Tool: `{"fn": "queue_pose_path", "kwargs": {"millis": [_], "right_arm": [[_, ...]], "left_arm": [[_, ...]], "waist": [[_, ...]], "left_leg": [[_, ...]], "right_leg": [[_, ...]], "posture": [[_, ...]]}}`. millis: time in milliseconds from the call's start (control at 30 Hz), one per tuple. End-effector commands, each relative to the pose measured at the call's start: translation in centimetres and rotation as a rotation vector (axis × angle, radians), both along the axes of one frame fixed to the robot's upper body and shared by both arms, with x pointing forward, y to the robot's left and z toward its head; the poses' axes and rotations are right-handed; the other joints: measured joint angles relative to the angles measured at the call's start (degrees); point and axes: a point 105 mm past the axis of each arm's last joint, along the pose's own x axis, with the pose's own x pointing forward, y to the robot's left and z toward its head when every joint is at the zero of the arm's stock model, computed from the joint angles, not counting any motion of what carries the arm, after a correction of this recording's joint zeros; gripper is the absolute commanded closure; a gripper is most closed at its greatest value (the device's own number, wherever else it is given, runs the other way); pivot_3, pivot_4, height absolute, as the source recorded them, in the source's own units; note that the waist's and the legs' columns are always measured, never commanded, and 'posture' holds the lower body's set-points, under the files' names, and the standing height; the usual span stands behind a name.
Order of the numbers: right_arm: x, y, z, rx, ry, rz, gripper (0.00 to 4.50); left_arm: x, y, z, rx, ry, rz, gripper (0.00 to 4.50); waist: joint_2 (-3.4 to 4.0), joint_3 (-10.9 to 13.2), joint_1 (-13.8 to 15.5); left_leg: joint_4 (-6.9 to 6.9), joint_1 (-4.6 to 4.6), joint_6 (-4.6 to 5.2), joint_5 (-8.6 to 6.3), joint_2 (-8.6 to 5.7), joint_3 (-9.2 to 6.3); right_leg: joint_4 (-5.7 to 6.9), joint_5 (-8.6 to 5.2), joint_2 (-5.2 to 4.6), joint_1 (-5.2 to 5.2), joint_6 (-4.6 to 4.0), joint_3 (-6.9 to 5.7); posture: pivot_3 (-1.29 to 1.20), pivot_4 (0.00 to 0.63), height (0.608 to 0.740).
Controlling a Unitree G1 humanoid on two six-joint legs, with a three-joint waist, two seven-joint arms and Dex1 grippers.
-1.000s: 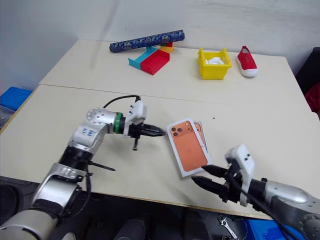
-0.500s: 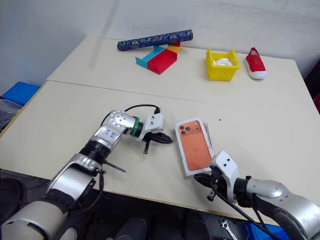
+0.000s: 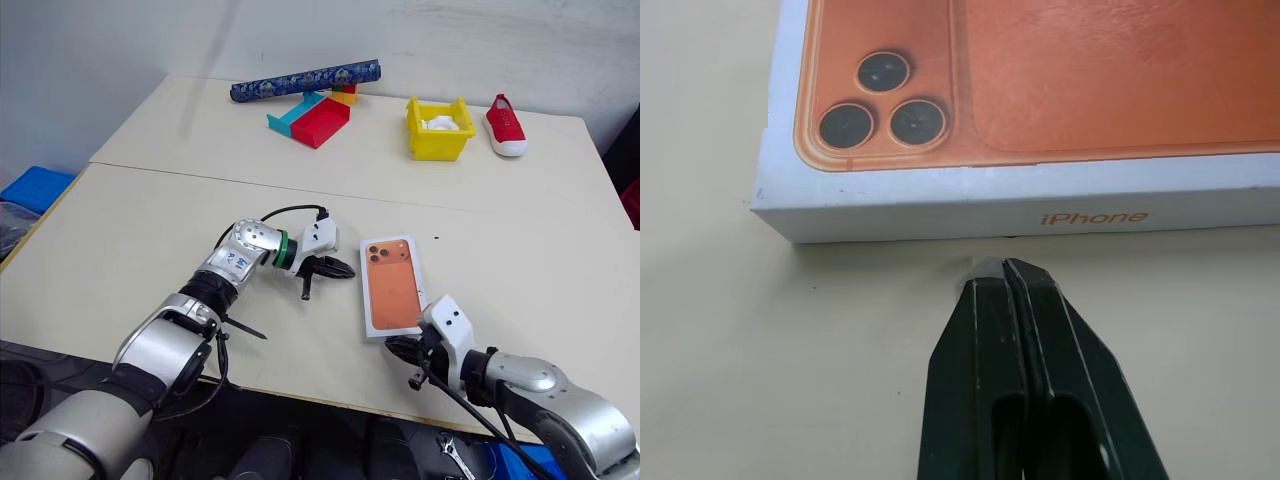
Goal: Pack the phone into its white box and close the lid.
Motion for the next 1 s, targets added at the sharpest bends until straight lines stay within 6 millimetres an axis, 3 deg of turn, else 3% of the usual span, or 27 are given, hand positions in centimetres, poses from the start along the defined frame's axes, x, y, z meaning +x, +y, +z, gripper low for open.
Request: {"fn": "queue_pose_path", "kwargs": {"millis": [33,100,233,467,667,767,867,900,1000], "right_arm": [[-0.6,0.3,3.9,0.127,-0.07,0.045,4.47],[-0.7,0.1,4.8,0.157,-0.076,0.045,4.47],[1.3,-2.1,5.0,0.108,-0.113,-0.081,4.47],[2.3,-3.0,0.5,-0.055,-0.029,-0.178,4.47],[2.0,-3.7,-1.4,-0.091,0.005,-0.225,4.47],[2.2,-3.5,-1.0,-0.07,-0.027,-0.223,4.47],[2.3,-2.7,0.9,-0.029,-0.145,-0.161,4.47],[2.3,-2.7,1.6,-0.021,-0.181,-0.15,4.5],[2.0,-3.6,3.3,-0.026,-0.215,-0.11,3.94]], "left_arm": [[-1.4,-0.6,2.9,-0.107,0.036,-0.097,4.5],[-1.9,-0.8,3.5,-0.133,0.064,-0.119,4.5],[-1.9,-3.1,4.0,-0.174,0.077,-0.095,4.5],[-1.0,-5.8,0.3,-0.069,0.056,0.013,4.5],[-0.8,-6.5,-0.1,-0.066,0.042,0.021,4.5],[-0.6,-5.9,0.0,-0.062,0.041,0.027,4.5],[-0.3,-3.9,0.5,-0.076,0.072,0.039,4.5],[-0.4,-2.9,0.8,-0.091,0.087,0.029,4.33],[-1.3,1.3,2.2,-0.134,0.14,0.012,3.66]], "waist": [[0.01,0.0,-0.03],[0.01,0.0,0.01],[0.01,0.0,0.17],[0.01,0.0,0.29],[-0.05,-0.08,0.15],[-0.06,-0.09,0.15],[-0.06,-0.09,-0.05],[-0.06,-0.09,-0.38],[0.11,-0.01,-1.87]], "left_leg": [[0.01,-0.03,0.0,0.0,0.01,-0.01],[0.06,-0.13,0.01,0.0,0.01,-0.05],[0.08,-0.14,0.01,-0.01,0.0,-0.08],[0.09,-0.23,0.05,-0.02,-0.06,-0.02],[0.11,-0.04,0.06,-0.01,-0.06,0.03],[0.11,0.12,0.07,-0.01,-0.06,0.06],[0.11,0.15,0.07,-0.01,-0.05,0.09],[0.11,0.15,0.06,-0.01,-0.05,0.1],[0.04,0.15,0.03,0.0,0.01,0.19]], "right_leg": [[-0.01,0.01,-0.02,-0.01,0.01,0.0],[-0.04,0.04,-0.06,-0.03,0.05,0.04],[-0.07,0.06,-0.08,-0.01,0.04,0.14],[-0.07,0.08,0.02,-0.12,0.07,0.04],[-0.07,0.11,0.02,0.05,0.13,0.03],[-0.12,0.11,0.02,0.16,0.13,0.07],[-0.08,0.11,0.02,0.16,0.13,0.11],[-0.05,0.11,0.03,0.16,0.13,0.12],[0.13,0.11,0.0,0.05,0.13,0.29]], "posture": [[0.0,0.15,0.74],[0.0,0.15,0.74],[0.0,0.15,0.74],[0.0,0.15,0.74],[0.0,0.15,0.74],[0.0,0.15,0.74],[0.0,0.15,0.74],[0.0,0.15,0.74],[0.0,0.15,0.74]]}}
